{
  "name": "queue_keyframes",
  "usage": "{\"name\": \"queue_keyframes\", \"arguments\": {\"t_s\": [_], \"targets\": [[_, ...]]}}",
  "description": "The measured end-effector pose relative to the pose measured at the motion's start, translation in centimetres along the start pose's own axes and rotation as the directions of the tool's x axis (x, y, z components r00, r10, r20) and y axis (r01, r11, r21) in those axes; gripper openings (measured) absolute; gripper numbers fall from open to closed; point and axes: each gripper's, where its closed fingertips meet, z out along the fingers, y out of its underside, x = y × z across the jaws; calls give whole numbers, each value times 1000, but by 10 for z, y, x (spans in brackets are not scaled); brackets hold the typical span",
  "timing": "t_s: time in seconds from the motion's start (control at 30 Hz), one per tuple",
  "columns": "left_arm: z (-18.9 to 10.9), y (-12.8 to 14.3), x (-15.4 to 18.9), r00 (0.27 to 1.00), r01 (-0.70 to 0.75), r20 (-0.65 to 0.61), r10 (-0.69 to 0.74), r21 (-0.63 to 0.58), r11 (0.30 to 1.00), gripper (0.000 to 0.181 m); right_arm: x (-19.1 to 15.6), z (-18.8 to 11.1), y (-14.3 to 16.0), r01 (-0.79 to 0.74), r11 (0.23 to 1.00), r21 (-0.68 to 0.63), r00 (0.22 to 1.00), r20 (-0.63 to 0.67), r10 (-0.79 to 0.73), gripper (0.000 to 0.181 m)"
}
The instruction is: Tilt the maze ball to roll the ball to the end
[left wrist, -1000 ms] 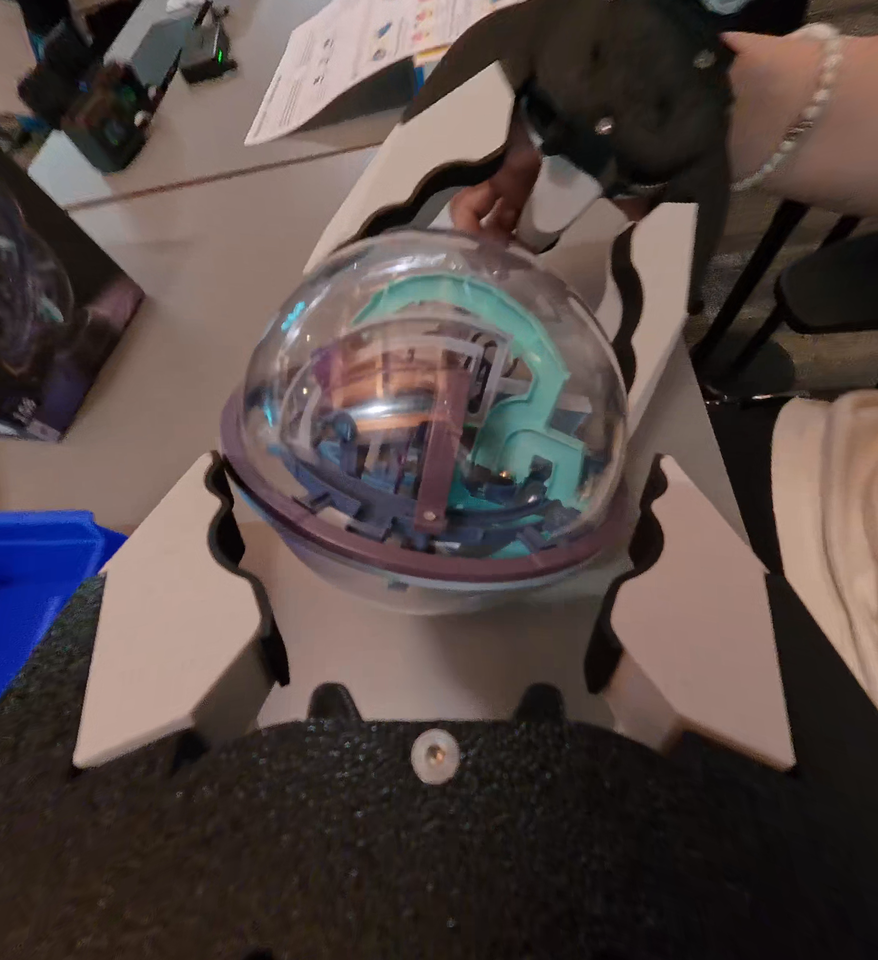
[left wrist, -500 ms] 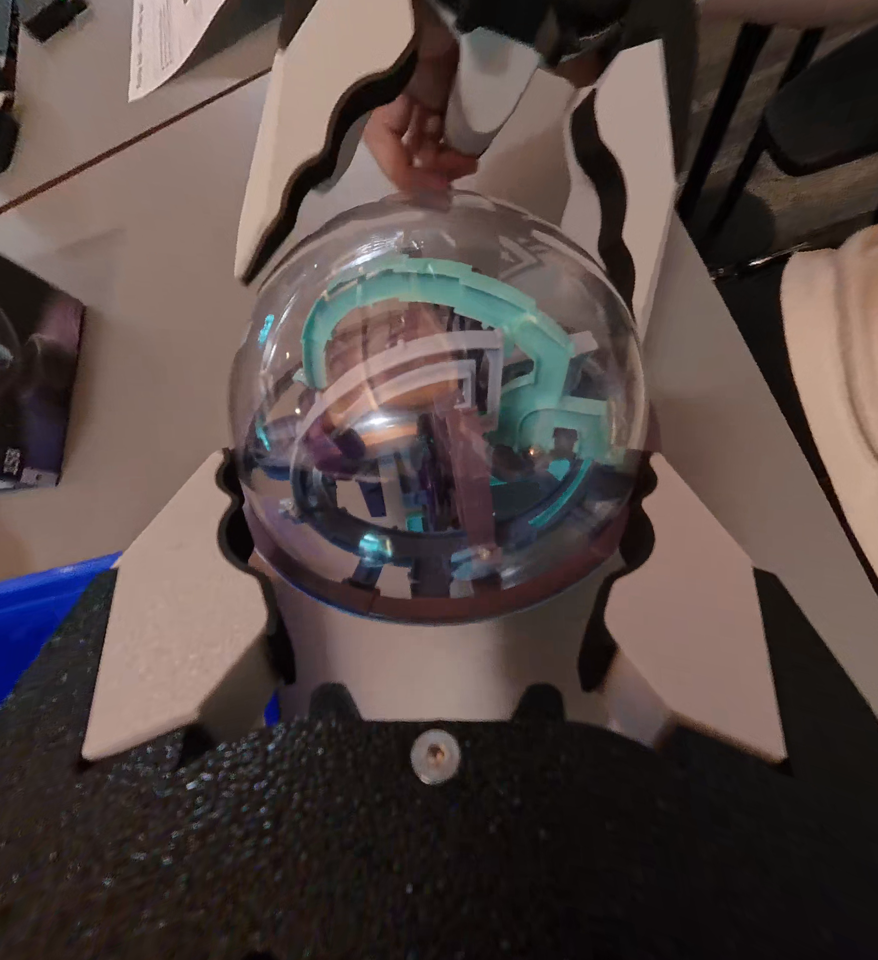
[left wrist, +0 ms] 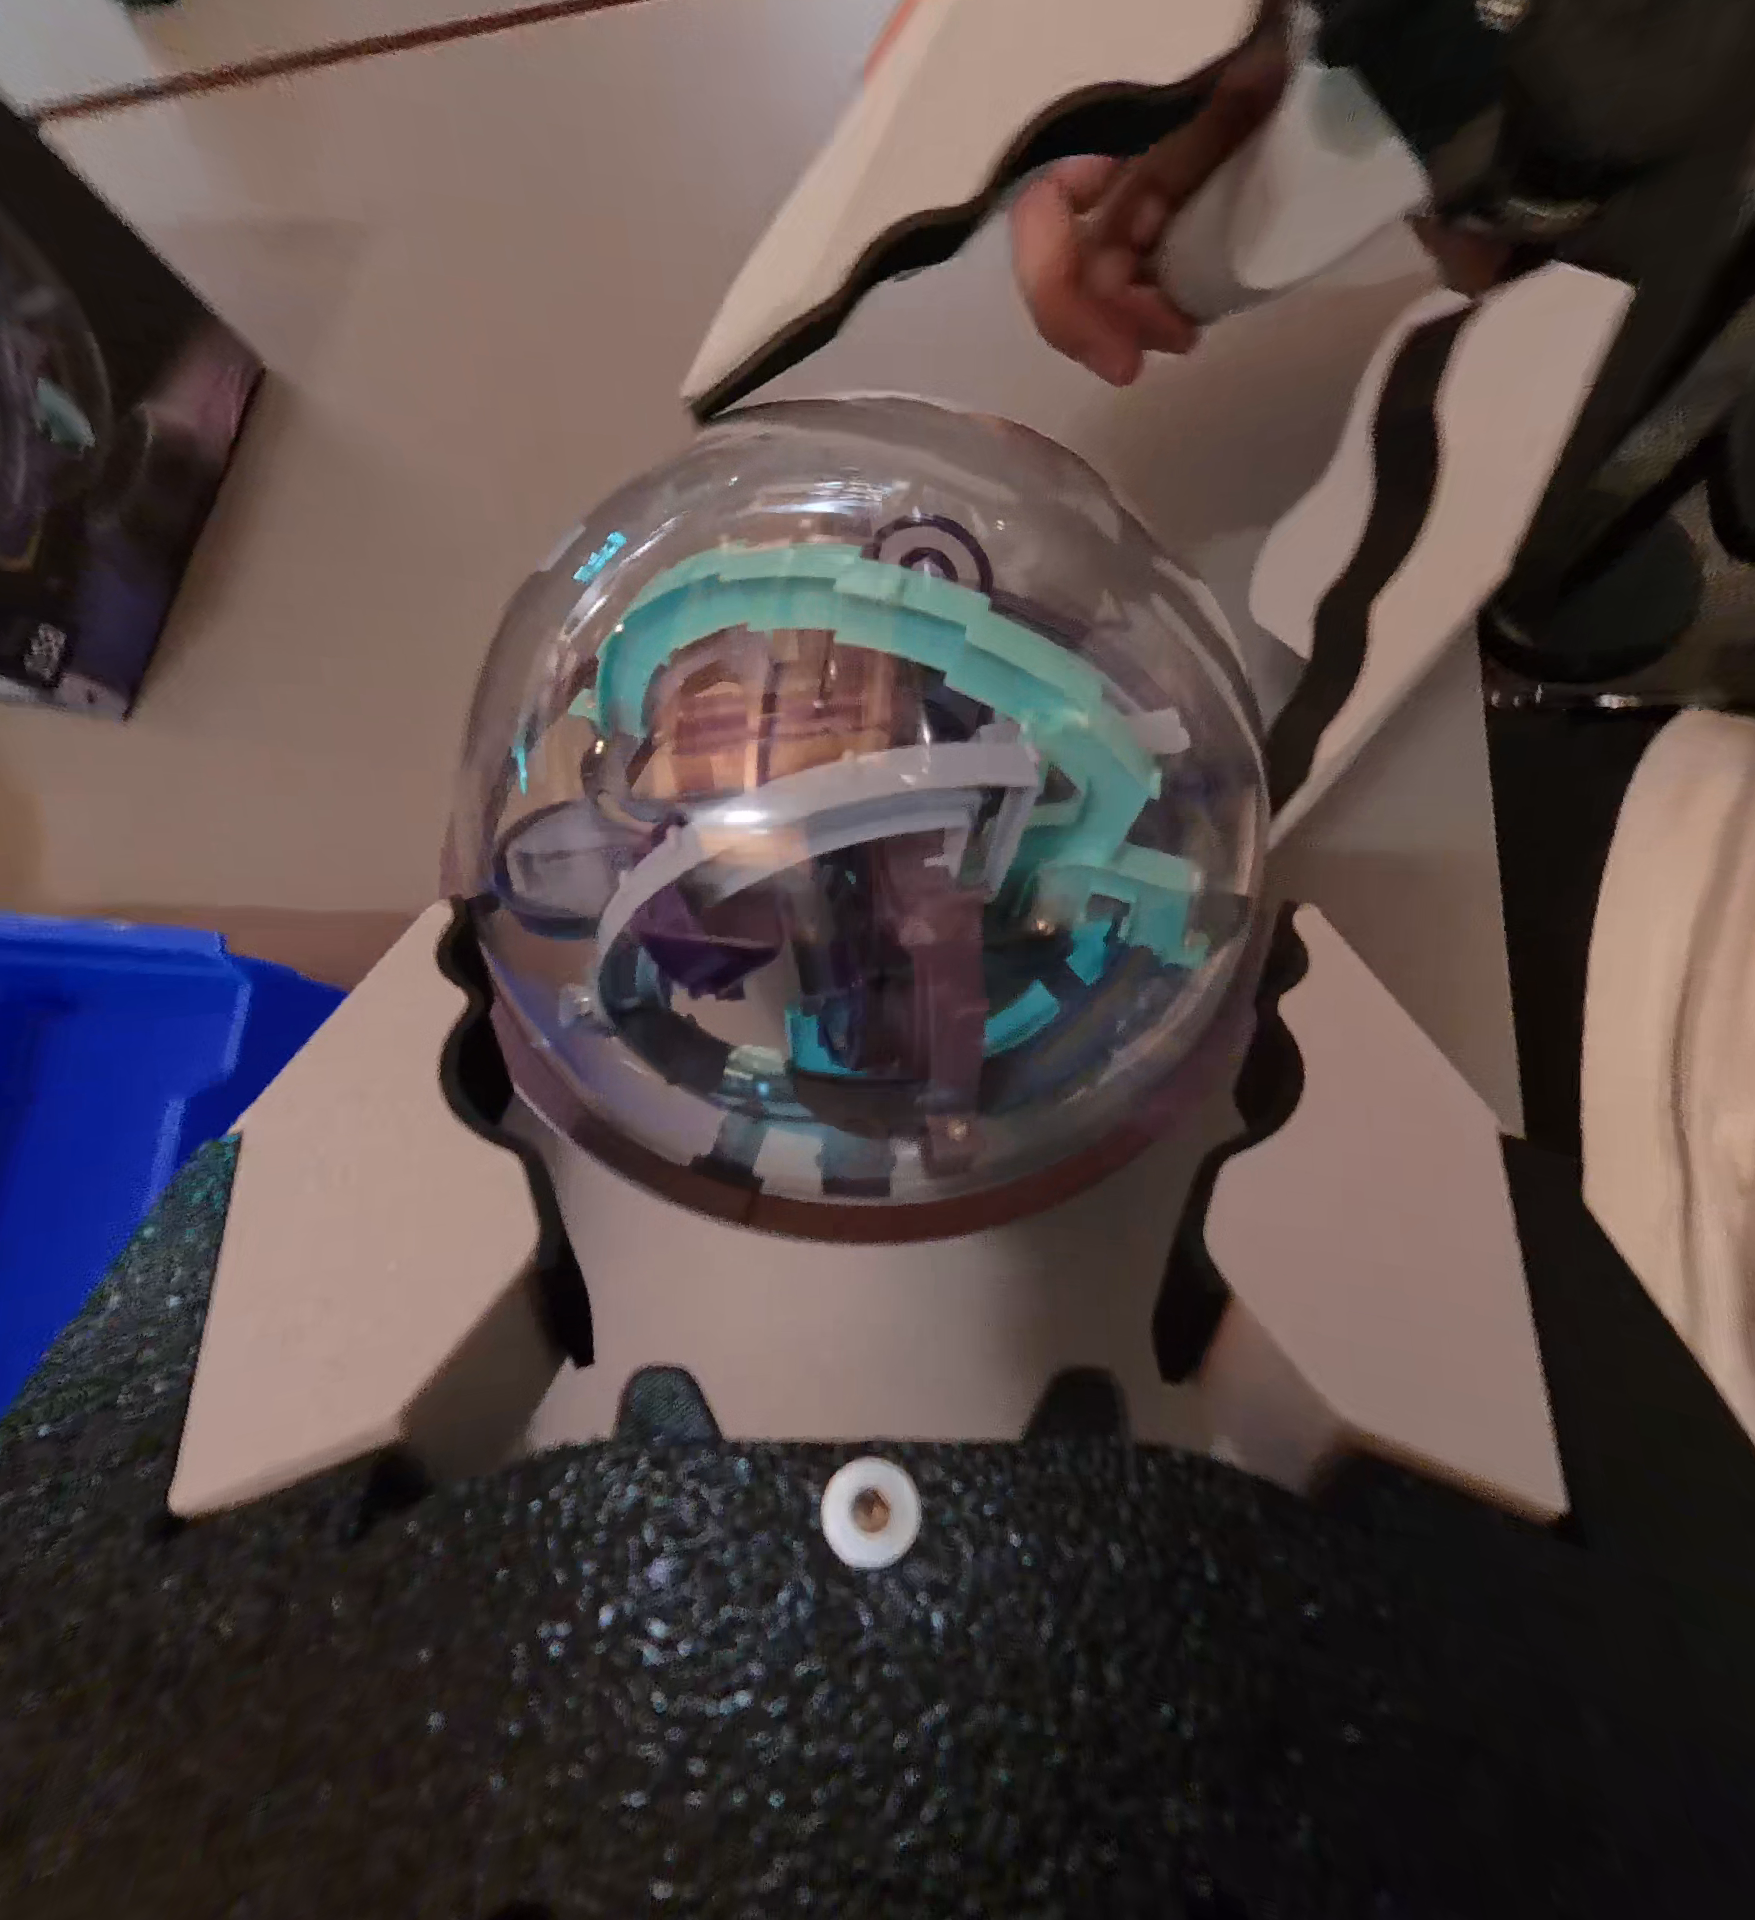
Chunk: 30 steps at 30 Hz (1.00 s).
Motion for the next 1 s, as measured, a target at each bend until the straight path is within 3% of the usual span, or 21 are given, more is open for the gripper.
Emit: {"name": "queue_keyframes", "arguments": {"t_s": [0.2, 0.3, 0.4, 0.57, 0.67, 0.8, 0.87, 1.0], "targets": [[-16, -12, 2, 945, -316, -65, 321, 77, 946, 123, 1, 5, 8, 58, 998, -34, 996, 70, -56, 136], [-20, -22, -8, 930, -321, -140, 339, 136, 937, 118, 3, 8, 11, 90, 995, -49, 990, 113, -84, 136], [-14, -21, -14, 909, -298, -264, 323, 130, 946, 125, 5, 11, 9, 86, 996, -38, 985, 152, -79, 136], [-2, -12, -20, 900, -207, -381, 214, 59, 977, 131, 11, 16, 10, 49, 998, -48, 987, 157, -41, 135], [-1, -10, -25, 923, -157, -345, 169, 61, 986, 132, 16, 13, 14, 4, 998, -56, 993, 120, 3, 131], [-1, -8, -32, 962, 15, -271, -11, 13, 1000, 132, 28, 0, 12, -111, 993, -35, 994, 19, 111, 130], [-1, -8, -33, 970, 85, -229, -79, 18, 996, 132, 19, -3, 5, -193, 981, 14, 980, 49, 192, 132], [0, -7, -43, 936, 329, -139, -323, 22, 944, 132, 10, 12, 22, -155, 986, -58, 987, 28, 157, 137]]}}
